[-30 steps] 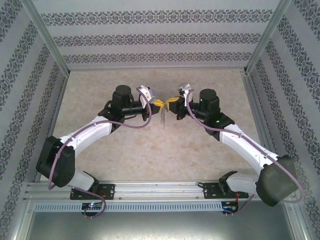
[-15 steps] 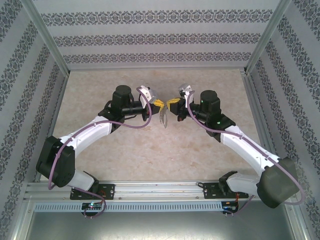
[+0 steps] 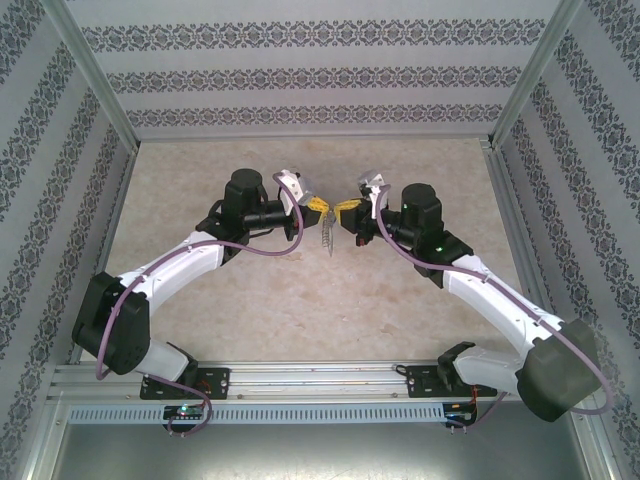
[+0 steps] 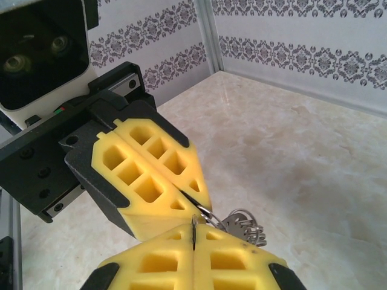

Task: Put the keys on the keyring

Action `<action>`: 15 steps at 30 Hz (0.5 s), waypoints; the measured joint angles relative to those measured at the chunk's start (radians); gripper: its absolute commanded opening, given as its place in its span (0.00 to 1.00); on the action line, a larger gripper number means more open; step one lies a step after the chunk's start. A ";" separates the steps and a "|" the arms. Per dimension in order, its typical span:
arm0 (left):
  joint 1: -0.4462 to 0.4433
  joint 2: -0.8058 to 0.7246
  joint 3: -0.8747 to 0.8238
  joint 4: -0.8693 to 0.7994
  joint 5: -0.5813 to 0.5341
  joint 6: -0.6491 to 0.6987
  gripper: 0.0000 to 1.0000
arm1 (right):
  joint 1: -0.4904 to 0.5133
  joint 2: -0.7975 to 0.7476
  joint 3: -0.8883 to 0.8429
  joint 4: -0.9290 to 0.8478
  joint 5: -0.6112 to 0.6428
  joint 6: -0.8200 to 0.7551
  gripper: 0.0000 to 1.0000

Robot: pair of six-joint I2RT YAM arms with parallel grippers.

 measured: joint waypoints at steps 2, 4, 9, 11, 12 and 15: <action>0.000 0.000 0.000 -0.001 -0.002 0.002 0.00 | 0.004 0.006 0.000 0.000 -0.002 0.000 0.00; 0.000 0.000 0.000 -0.001 -0.004 0.003 0.00 | 0.004 0.011 0.000 0.000 -0.002 0.000 0.00; 0.000 0.000 0.000 -0.001 -0.004 0.003 0.00 | 0.004 0.014 0.000 0.000 -0.001 0.000 0.00; 0.000 0.000 0.000 -0.001 -0.004 0.003 0.00 | 0.004 0.018 0.001 0.000 0.002 0.000 0.00; 0.000 0.000 0.000 -0.001 -0.005 0.003 0.00 | 0.004 0.020 0.001 0.000 0.005 0.000 0.00; 0.000 0.000 0.000 -0.001 -0.004 0.003 0.00 | 0.003 0.025 0.001 0.000 0.010 0.000 0.00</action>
